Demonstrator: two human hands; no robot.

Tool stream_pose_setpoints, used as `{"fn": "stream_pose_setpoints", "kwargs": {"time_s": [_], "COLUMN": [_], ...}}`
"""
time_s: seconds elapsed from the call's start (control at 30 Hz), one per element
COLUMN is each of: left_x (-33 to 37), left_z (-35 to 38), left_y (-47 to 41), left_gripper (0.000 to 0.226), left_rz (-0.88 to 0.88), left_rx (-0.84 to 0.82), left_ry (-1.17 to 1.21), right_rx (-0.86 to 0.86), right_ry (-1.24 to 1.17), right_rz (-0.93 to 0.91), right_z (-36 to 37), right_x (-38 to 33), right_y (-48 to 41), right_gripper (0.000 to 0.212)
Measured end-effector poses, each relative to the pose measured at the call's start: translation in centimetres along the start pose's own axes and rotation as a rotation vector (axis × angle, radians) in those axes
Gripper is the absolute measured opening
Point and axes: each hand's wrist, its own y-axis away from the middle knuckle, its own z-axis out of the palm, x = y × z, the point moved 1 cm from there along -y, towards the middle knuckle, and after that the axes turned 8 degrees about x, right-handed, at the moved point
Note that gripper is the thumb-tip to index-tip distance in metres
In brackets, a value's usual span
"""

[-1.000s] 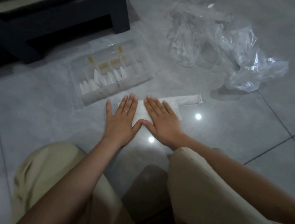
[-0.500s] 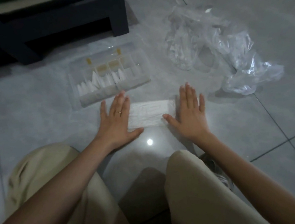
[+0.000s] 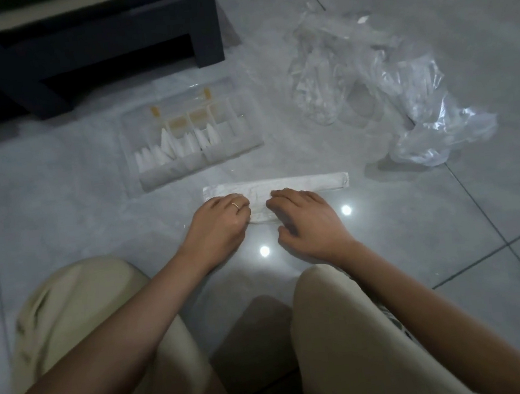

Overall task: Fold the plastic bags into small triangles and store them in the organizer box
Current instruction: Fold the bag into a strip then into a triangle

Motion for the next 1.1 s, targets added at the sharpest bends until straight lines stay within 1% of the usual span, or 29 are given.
{"fn": "stream_pose_setpoints", "kwargs": {"time_s": [0.03, 0.13, 0.23, 0.3, 0.37, 0.43, 0.5, 0.53, 0.6, 0.7, 0.83, 0.93, 1.1], "left_x": [0.1, 0.4, 0.2, 0.0, -0.2, -0.8, -1.8, -2.3, -3.1, -3.9, -4.4, -4.3, -4.0], "left_z": [0.1, -0.1, -0.8, -1.1, -1.4, -1.4, -1.2, -1.1, -0.9, -1.0, -0.5, -0.4, -0.6], "left_y": [0.0, 0.1, 0.0, 0.1, -0.1, 0.0, 0.2, 0.3, 0.4, -0.1, -0.2, -0.3, -0.6], "left_gripper": [0.006, 0.011, 0.014, 0.012, 0.008, 0.022, 0.036, 0.04, 0.04, 0.025, 0.021, 0.019, 0.019], "left_rz": [-0.05, -0.24, -0.428, -0.521, -0.544, -0.56, -0.608, -0.63, -0.702, -0.83, -0.929, -0.931, -0.863], "left_rx": [-0.001, 0.016, 0.048, 0.072, 0.073, -0.035, -0.152, -0.151, -0.058, 0.042, 0.103, 0.134, 0.115], "left_ry": [0.028, 0.137, 0.262, 0.348, 0.398, 0.448, 0.549, 0.608, 0.678, 0.634, 0.64, 0.602, 0.447], "right_rx": [0.002, 0.02, 0.076, 0.111, 0.112, 0.076, 0.046, 0.032, 0.006, -0.042, -0.049, -0.03, 0.024], "right_ry": [0.008, 0.007, -0.016, -0.019, -0.04, -0.103, -0.18, -0.222, -0.308, -0.398, -0.4, -0.378, -0.351], "right_rz": [-0.002, 0.013, 0.053, 0.075, 0.118, 0.2, 0.269, 0.296, 0.35, 0.444, 0.53, 0.605, 0.688], "right_z": [0.0, 0.2, 0.3, 0.3, 0.0, -0.4, -0.7, -0.8, -1.0, -1.4, -1.3, -1.1, -0.8], "right_x": [0.0, 0.1, 0.0, 0.0, 0.1, 0.3, 0.5, 0.7, 1.1, 1.7, 2.1, 2.1, 1.8], "right_y": [0.0, 0.0, -0.2, -0.5, -1.0, -1.5, -1.7, -1.9, -2.3, -3.2, -4.3, -4.9, -5.5], "right_gripper": [0.047, 0.042, 0.034, 0.027, 0.025, 0.026, 0.026, 0.025, 0.022, 0.018, 0.014, 0.012, 0.013]}}
